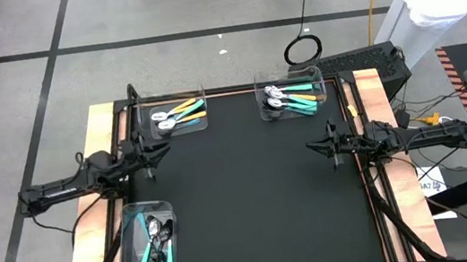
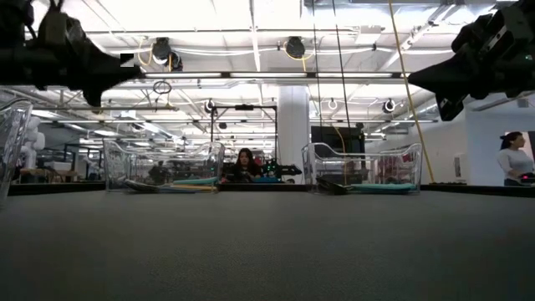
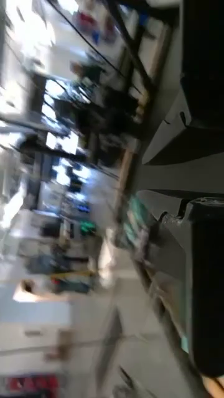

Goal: Sort silverware by color (type)
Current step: Return to Home Position

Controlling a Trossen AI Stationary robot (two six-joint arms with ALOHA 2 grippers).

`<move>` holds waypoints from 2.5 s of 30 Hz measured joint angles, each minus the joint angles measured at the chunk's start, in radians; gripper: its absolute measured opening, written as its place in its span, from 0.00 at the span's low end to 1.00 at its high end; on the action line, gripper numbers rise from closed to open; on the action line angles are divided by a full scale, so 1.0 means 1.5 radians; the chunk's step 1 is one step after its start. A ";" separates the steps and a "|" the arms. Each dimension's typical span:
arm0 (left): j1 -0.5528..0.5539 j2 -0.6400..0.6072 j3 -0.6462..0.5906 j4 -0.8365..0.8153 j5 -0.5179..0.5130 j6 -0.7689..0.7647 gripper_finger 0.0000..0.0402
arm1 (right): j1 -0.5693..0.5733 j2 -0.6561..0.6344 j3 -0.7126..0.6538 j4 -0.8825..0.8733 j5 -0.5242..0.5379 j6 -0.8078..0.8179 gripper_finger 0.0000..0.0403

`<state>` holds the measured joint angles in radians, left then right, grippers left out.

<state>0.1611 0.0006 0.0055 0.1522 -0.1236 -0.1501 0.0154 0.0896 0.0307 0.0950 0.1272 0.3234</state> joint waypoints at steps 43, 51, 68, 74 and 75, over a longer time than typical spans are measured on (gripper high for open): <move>-0.015 0.006 0.000 -0.083 0.045 0.036 0.18 | 0.000 0.001 0.000 -0.007 0.002 -0.014 0.00; -0.015 0.006 0.000 -0.083 0.045 0.036 0.18 | 0.000 0.001 0.000 -0.006 0.002 -0.014 0.00; -0.014 0.006 0.000 -0.083 0.044 0.035 0.18 | 0.000 0.002 0.000 -0.006 0.002 -0.014 0.00; -0.014 0.006 0.000 -0.083 0.044 0.035 0.18 | 0.000 0.002 0.000 -0.006 0.002 -0.014 0.00; -0.014 0.006 0.000 -0.083 0.044 0.035 0.18 | 0.000 0.002 0.000 -0.006 0.002 -0.014 0.00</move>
<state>0.1394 0.0090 0.0055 0.0280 -0.0570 -0.0971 0.0149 0.0920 0.0303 0.0853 0.1297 0.3019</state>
